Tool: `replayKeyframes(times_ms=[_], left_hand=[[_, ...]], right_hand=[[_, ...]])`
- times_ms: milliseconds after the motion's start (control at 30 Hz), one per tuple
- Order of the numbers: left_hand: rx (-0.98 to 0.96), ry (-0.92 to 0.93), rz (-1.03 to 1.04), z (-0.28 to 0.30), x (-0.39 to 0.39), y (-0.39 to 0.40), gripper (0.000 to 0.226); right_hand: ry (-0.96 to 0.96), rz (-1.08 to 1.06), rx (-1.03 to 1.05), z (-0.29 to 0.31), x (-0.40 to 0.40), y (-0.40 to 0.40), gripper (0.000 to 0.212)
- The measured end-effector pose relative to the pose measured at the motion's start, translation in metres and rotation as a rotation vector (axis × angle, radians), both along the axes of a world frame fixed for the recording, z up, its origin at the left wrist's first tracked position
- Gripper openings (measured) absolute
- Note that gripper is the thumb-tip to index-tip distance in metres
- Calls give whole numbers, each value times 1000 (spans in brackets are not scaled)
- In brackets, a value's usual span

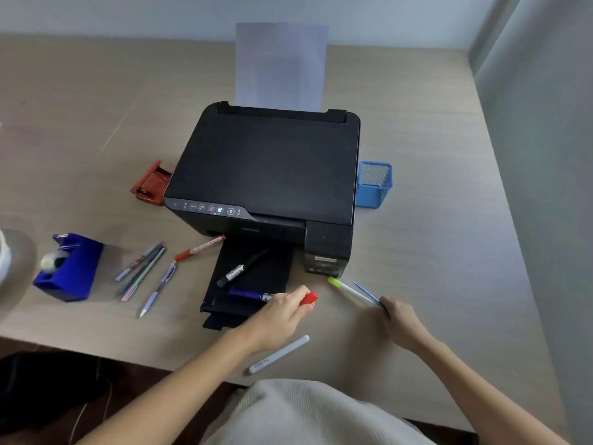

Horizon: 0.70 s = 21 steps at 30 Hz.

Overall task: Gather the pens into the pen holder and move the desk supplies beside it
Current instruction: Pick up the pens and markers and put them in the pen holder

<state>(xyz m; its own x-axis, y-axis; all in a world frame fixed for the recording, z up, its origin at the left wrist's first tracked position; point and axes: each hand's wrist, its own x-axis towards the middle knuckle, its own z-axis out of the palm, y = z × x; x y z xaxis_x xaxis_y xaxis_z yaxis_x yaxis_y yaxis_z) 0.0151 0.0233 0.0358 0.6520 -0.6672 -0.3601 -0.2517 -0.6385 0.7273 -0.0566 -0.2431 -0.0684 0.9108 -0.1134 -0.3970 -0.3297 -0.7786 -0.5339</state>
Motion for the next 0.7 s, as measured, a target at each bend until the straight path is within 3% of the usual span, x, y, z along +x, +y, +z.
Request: replayKeyframes(times_ms=[167,367,567,633,700], left_hand=[[352,-99,-135,-22,-23,-15,27],[744,-275,-240,-68,-44,-34,39],[779,-287,-311,-79,-34,-37,36],[728,-262,-332,-69,-30,-37,37],[599,-210,-302,-45,-21,-43,22]], right_hand=[[33,-117,12,2,-7,-5,40],[101,-421,290,18,-12,-19,22],[60,-534,377,32,-17,-38,15],[18,-571,371,42,-11,-49,16],[-59,-596,337,56,5,-61,19]])
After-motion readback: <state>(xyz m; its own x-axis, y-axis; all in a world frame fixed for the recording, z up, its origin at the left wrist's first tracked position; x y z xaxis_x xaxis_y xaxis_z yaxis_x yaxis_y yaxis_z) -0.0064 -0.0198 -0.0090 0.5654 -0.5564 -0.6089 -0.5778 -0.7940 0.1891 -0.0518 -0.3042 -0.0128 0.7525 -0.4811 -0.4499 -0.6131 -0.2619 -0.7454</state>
